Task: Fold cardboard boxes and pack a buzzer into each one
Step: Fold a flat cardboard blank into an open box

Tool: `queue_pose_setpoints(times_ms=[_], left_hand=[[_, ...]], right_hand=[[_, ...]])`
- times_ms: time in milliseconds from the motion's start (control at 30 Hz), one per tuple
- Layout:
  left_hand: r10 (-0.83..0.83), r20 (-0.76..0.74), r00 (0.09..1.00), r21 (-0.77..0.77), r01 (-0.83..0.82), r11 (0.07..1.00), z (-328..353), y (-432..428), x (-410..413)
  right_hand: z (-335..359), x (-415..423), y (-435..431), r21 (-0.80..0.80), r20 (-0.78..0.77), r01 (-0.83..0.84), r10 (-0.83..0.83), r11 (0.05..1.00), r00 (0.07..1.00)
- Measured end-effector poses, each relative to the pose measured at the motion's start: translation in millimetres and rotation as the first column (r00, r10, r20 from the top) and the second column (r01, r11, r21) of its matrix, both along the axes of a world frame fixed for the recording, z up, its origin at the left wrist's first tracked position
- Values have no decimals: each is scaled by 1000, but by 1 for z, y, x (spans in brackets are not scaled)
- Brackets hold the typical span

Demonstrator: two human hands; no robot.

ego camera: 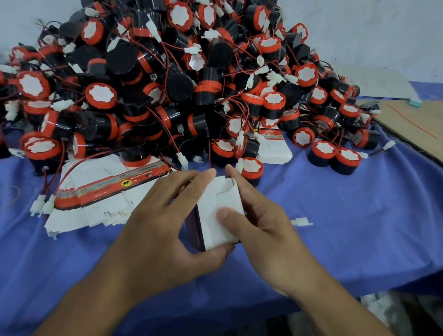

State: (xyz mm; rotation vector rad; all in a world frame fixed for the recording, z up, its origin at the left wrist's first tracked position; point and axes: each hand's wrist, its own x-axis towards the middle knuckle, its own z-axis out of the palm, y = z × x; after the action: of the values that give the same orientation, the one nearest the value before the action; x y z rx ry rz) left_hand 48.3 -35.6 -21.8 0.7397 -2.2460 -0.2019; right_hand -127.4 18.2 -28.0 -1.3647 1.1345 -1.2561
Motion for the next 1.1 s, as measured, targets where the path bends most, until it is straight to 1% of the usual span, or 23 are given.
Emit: queue_pose_setpoints(times_ms=[167, 267, 367, 500, 567, 633, 667, 733, 800, 867, 967, 1100], left_hand=[[-18, 8, 1000, -17, 18, 1000, 1, -2, 4], [1, 4, 1000, 1, -1, 1000, 2, -1, 5], [26, 12, 1000, 29, -26, 999, 1, 1, 5], [54, 28, 998, 50, -55, 997, 0, 4, 4], [60, 31, 998, 53, -62, 997, 0, 4, 4], [62, 36, 997, 51, -64, 997, 0, 4, 4], [64, 39, 997, 51, -66, 997, 0, 4, 5], [71, 43, 997, 59, -73, 996, 1, 3, 6], [79, 40, 996, 64, -82, 995, 1, 3, 6], [87, 28, 996, 53, -88, 995, 0, 3, 6], [100, 10, 995, 5, -100, 995, -3, 6, 2], [110, -12, 994, -25, -110, 994, -6, 7, -2]], right_hand=[[-2, 0, -2, 10, 53, 22, -23, 1000, 998], [-3, 1, -1, 13, 51, -22, 21, 1000, 998], [-8, 6, 0, 9, 0, -42, 42, 999, 999], [-14, 15, 0, -23, -103, 19, -22, 1000, 994], [-18, 16, -1, -43, -110, 36, -40, 998, 993], [-18, 16, -1, -41, -71, 45, -48, 998, 996], [-16, 16, -2, -26, -28, 42, -42, 999, 999], [-12, 17, -4, 8, 124, 38, -39, 999, 992], [-10, 17, -6, 23, 278, 48, -53, 999, 959], [-9, 16, -7, 24, 361, 25, -32, 999, 932], [-11, 14, -7, 16, 367, -10, 3, 1000, 930], [-14, 16, -5, 33, 265, 55, -62, 998, 962]])
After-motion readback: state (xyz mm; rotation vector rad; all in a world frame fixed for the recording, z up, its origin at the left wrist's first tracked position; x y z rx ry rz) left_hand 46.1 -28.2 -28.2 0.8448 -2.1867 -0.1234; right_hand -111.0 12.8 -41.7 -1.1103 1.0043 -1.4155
